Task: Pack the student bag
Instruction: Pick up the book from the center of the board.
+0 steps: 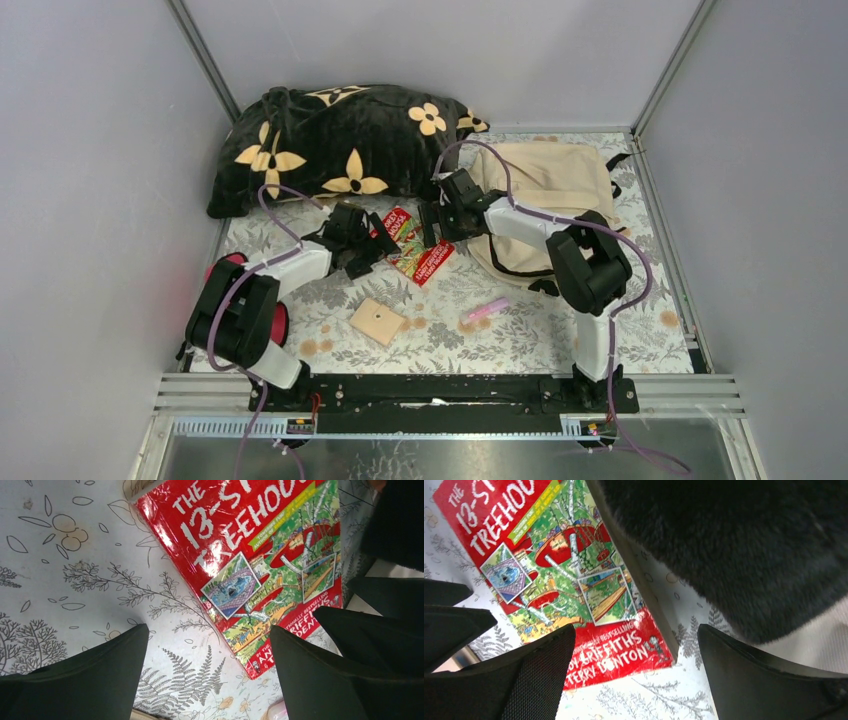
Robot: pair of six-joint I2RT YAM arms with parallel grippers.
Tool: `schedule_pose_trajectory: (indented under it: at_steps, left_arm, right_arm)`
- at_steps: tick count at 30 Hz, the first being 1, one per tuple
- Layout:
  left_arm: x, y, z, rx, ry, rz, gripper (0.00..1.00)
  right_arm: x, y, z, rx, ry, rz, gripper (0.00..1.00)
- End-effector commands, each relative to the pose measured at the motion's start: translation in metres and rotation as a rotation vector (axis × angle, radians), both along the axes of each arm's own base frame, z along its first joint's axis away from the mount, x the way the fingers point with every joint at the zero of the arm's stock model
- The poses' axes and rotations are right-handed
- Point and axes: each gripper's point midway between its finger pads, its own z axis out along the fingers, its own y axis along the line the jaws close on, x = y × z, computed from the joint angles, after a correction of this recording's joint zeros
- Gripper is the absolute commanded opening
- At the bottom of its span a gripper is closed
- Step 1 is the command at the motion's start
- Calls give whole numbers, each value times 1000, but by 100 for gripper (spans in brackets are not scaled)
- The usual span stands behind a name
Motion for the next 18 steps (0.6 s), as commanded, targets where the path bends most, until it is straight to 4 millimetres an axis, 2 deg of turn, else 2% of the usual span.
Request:
schedule_pose_trajectory:
  at_steps: [1,6,10,14,18]
  left_arm:
    - [14,-6,-1,-41,-33,30,99]
    - [16,-6,-7,-37,-22,21,99]
    - [19,-15,-12,-60,-10,-30,99]
    - [22,-25,-16,-102,-7,-62,98]
    - [22,-30,-18,-131,-3,-70,97]
  right_arm:
    - [18,13,1,10,-42,41,100]
    - [-2,28,-10,91,48,112,99]
    - [-22,41,0,210,106,150,94]
    - [-33,46,6,280,139,139,91]
    - [-37,51,3,318,177,124,80]
